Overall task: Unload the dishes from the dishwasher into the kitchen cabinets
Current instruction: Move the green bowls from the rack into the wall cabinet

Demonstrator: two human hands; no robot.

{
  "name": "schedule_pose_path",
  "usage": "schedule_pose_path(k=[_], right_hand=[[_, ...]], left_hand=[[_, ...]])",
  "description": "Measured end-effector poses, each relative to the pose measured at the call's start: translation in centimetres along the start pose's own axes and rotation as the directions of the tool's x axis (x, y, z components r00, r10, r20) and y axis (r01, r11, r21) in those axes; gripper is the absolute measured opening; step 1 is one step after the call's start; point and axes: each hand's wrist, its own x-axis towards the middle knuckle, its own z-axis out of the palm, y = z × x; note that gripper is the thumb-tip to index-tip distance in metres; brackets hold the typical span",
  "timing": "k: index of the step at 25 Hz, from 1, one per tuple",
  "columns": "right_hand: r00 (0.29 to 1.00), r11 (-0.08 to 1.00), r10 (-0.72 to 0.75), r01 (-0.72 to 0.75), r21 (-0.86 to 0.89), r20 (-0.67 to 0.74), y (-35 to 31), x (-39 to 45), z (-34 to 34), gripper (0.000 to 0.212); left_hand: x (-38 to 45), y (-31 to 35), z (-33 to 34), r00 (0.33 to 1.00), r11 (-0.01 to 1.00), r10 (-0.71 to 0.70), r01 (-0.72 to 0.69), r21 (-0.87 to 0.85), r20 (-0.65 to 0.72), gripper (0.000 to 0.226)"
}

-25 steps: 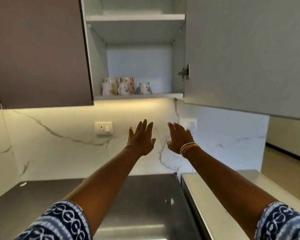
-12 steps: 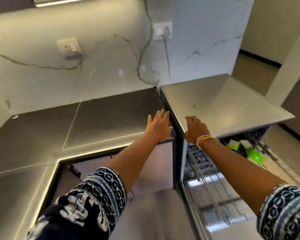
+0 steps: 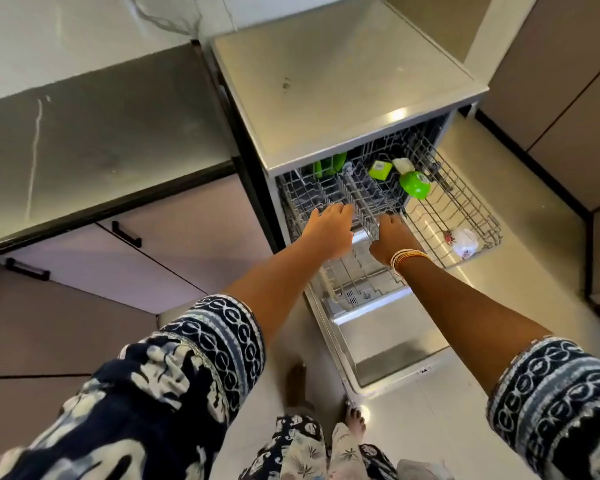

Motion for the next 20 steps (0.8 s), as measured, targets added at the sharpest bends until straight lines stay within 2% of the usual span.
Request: schedule_pose_path(k=[7, 13, 16, 20], right_hand=[[0.994, 0.988, 0.098, -0.103, 0.112, 0.054, 6.3, 6.6, 3.4, 0.056], [0.966, 0.947, 0.253, -0.237, 0.218, -0.048, 11.0, 19.5, 5.0, 0.06], [0.899, 0.876, 0.41, -0.342, 0.34, -0.153, 12.8, 26.4, 5.6, 0.069], [0.786, 0.685, 0.616, -0.5, 0.531, -0.053, 14.6, 33.0, 6.6, 0.094]], left_hand=[[8.3, 2.1, 5.7, 0.997, 0.998, 0.008, -0.004, -0.056, 0.077, 0.056], [22.4, -0.1, 8.7, 0.988, 0.977, -0.075, 0.1, -0.186, 0.137, 0.052], [30.2, -1.3, 9.9, 0.992, 0.977, -0.112, 0.12, -0.177, 0.055, 0.046], [38.1, -2.5, 12.9, 0.996, 0.981, -0.081, 0.074, -0.178, -0.032, 0.053]])
